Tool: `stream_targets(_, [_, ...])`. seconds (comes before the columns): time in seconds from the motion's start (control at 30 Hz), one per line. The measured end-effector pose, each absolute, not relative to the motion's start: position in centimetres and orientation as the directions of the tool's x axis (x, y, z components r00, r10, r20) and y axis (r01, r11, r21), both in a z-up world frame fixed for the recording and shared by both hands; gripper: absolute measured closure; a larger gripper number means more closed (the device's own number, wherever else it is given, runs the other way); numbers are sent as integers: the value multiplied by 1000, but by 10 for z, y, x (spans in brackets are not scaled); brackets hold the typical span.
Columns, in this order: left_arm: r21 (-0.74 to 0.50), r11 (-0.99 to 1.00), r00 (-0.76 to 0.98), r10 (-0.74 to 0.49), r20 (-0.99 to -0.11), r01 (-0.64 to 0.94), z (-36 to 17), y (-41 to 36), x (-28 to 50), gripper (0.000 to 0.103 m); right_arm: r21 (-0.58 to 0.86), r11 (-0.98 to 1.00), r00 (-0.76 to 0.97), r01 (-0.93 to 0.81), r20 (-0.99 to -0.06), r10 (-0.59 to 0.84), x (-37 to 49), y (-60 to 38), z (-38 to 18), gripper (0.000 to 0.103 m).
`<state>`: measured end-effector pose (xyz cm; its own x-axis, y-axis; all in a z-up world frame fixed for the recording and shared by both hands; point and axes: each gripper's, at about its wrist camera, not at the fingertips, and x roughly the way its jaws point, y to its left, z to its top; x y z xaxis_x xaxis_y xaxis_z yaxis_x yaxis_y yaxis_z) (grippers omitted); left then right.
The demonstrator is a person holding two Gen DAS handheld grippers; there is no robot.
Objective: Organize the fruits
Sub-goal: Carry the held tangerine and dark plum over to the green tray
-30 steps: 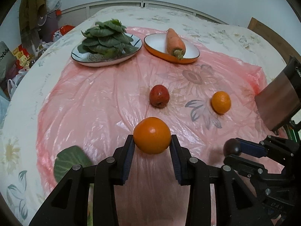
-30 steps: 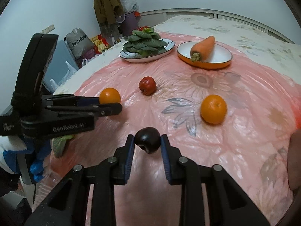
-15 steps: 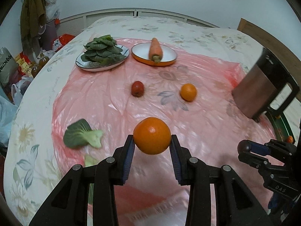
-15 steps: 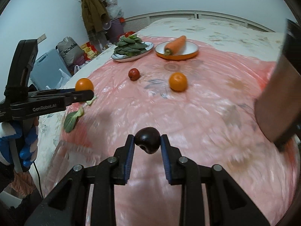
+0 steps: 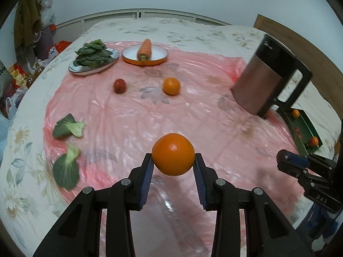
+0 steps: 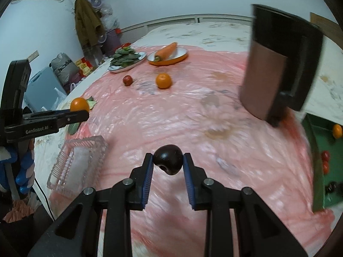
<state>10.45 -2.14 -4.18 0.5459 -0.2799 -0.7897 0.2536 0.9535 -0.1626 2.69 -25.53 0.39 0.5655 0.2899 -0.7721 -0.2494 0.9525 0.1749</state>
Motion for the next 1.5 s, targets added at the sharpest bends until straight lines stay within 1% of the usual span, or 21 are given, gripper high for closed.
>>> stream_targets(0.47, [-155, 925, 505, -324, -800, 347, -40, -83, 66, 70, 184, 979, 626, -90, -754, 199, -27, -341, 9, 92])
stream_targets(0.7, [-140, 895, 469, -348, -812, 423, -38, -133, 62, 70, 197, 980, 657, 6, -740, 145, -42, -397, 5, 92])
stream_targets(0.93, [-144, 827, 399, -405, -822, 543, -39, -211, 63, 70, 208, 972, 680, 108, -729, 80, -47, -463, 4, 92])
stream_targets(1.17, [-174, 723, 316, -487, -814, 668, -39, -314, 71, 70, 192, 961, 699, 201, -715, -4, -40, -536, 10, 92])
stream_targets(1.37, [-153, 632, 270, -521, -810, 760, -41, -399, 72, 70, 139, 957, 704, 255, -705, -85, -22, -591, 17, 92])
stream_targets(1.5, [-145, 590, 245, -529, -812, 794, -44, -449, 78, 70, 117, 956, 697, 270, -708, -110, -11, -613, 14, 92])
